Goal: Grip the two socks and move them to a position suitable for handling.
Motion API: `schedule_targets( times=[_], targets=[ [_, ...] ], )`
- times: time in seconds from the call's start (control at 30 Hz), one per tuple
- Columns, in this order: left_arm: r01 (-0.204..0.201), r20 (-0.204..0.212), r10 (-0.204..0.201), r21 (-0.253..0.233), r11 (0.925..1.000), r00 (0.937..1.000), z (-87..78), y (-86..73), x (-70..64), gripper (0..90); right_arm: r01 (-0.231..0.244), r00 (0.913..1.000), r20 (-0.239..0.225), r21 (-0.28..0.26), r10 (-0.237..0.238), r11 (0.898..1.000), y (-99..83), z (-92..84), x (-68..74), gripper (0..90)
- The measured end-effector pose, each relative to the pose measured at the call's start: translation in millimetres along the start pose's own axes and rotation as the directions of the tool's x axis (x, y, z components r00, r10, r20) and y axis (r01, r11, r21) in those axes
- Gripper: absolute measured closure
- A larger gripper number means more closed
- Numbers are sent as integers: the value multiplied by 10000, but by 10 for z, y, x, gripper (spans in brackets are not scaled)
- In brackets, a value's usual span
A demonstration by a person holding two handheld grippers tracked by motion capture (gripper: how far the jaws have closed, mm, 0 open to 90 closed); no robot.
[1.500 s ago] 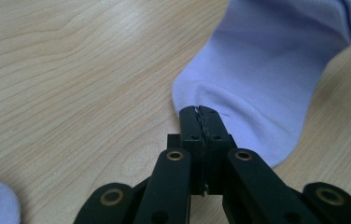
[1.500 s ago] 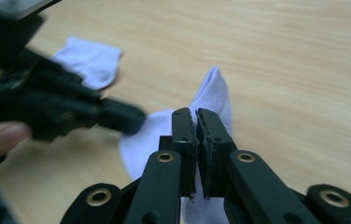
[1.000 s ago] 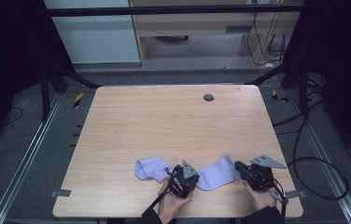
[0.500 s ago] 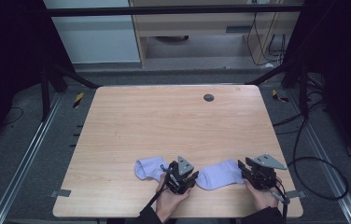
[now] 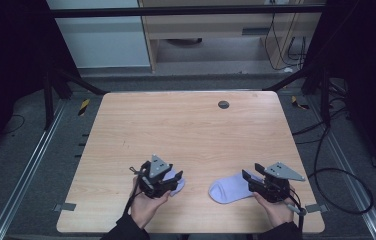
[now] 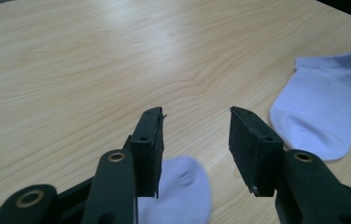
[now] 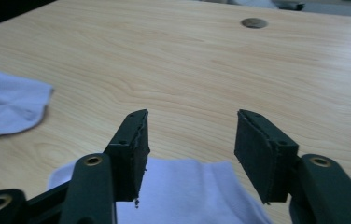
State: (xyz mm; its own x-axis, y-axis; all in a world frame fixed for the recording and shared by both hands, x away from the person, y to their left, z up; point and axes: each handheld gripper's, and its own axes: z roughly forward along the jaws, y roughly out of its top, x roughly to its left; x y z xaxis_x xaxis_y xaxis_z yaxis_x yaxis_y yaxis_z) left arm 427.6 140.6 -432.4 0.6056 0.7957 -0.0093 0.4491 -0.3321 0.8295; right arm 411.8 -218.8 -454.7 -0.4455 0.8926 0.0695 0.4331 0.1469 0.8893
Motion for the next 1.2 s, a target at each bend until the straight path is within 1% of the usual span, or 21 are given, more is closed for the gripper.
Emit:
schedule_targets(
  times=[0.07,0.13,0.27,0.37,0.43,0.53,0.6,0.63,0.73,0.8,0.9,0.97,1.13,1.2],
  targets=[
    [49,-98,-49,25,10000,9999,-75,-52,93,521,117,9999,-104,-7,-117,9999,31,26,45,426],
    [193,-190,-193,12,9998,9996,-140,-129,173,514,150,9995,-280,20,-149,9999,66,58,91,409],
    [298,-503,-286,239,9993,9983,-256,-309,329,505,308,9982,-518,-3,-308,9995,142,134,179,396],
    [597,-781,-578,219,9980,9953,-337,-417,445,503,523,9957,-763,39,-518,9986,199,205,263,395],
    [745,-875,-723,225,9970,9935,-381,-464,510,494,723,9937,-858,47,-717,9974,232,261,329,402],
    [812,-1090,-776,291,9963,9910,-431,-512,581,483,922,9899,-1098,158,-899,9956,279,352,433,405],
    [878,-1132,-839,300,9957,9900,-447,-548,607,484,1037,9874,-1223,215,-1004,9944,306,416,500,406],
    [900,-1139,-856,348,9953,9898,-451,-569,615,484,1044,9869,-1266,259,-1003,9942,317,447,536,406],
    [914,-1146,-844,570,9942,9898,-453,-631,634,486,1192,9813,-1557,315,-1129,9924,351,536,642,404],
    [1028,-1145,-945,696,9923,9889,-446,-663,654,490,1302,9766,-1776,383,-1215,9907,371,591,724,404],
    [1092,-1155,-985,909,9898,9884,-417,-699,674,503,1499,9670,-2154,481,-1363,9875,392,685,856,429],
    [1083,-1111,-968,1025,9888,9891,-386,-712,674,511,1697,9569,-2496,665,-1483,9832,390,760,951,470],
    [1040,-1000,-922,1200,9873,9907,-295,-720,657,521,2281,9333,-3083,1133,-1841,9670,327,954,1196,503],
    [1060,-998,-941,1211,9870,9905,-252,-712,657,521,2527,9221,-3323,1287,-1984,9589,297,1018,1280,509]
  ],
)
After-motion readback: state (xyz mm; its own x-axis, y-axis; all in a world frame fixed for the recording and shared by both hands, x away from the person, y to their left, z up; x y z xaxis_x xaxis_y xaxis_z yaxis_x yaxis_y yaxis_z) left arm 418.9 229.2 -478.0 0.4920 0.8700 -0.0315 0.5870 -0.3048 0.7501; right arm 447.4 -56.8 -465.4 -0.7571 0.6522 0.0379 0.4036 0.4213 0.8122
